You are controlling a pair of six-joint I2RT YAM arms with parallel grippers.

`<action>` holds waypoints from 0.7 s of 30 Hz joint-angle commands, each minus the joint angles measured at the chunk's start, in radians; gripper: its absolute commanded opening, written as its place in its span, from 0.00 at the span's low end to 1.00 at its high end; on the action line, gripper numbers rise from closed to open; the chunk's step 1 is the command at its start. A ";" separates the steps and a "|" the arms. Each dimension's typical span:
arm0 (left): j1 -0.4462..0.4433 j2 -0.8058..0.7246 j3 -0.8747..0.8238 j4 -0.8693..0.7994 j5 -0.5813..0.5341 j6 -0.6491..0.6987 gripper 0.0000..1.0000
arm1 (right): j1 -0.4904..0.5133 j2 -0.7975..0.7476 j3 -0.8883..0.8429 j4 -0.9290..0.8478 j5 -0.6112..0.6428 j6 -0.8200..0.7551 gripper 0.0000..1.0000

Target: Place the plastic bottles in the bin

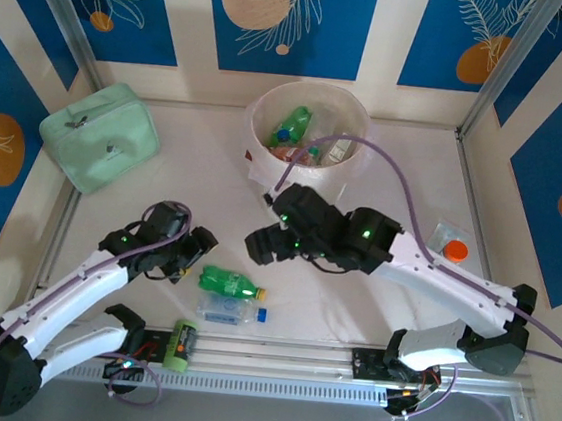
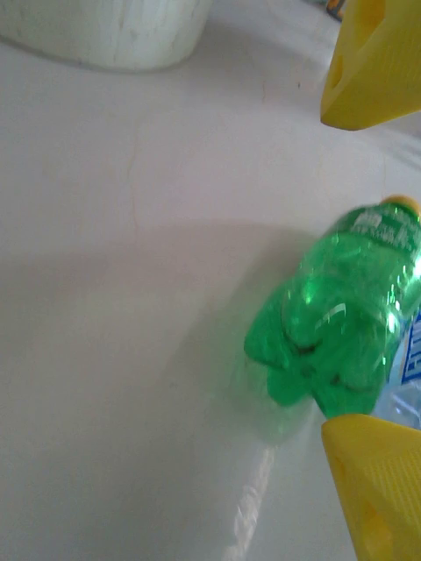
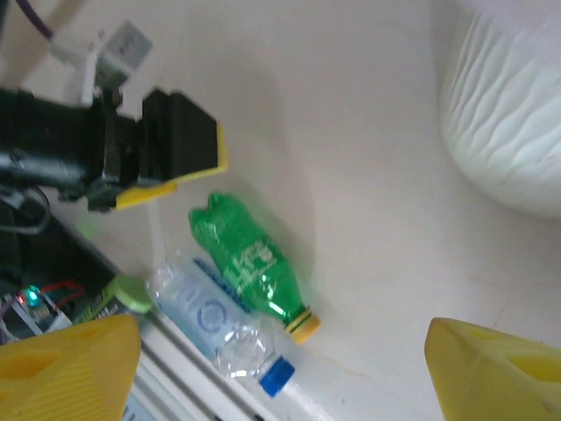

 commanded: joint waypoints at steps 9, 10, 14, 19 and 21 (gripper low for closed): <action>-0.100 0.052 -0.032 -0.044 -0.058 -0.166 0.84 | -0.011 -0.006 -0.069 0.005 0.005 0.100 0.86; -0.106 0.066 -0.036 -0.037 -0.055 -0.176 0.84 | -0.013 -0.005 -0.067 0.004 0.004 0.100 0.86; -0.123 0.104 -0.070 0.046 -0.036 -0.228 0.83 | -0.022 -0.016 -0.064 -0.004 0.010 0.101 0.86; -0.142 0.181 -0.046 0.116 -0.028 -0.241 0.82 | -0.033 -0.037 -0.075 -0.012 0.010 0.110 0.86; -0.145 0.212 -0.040 0.158 -0.017 -0.248 0.82 | -0.040 -0.044 -0.083 -0.012 0.010 0.116 0.86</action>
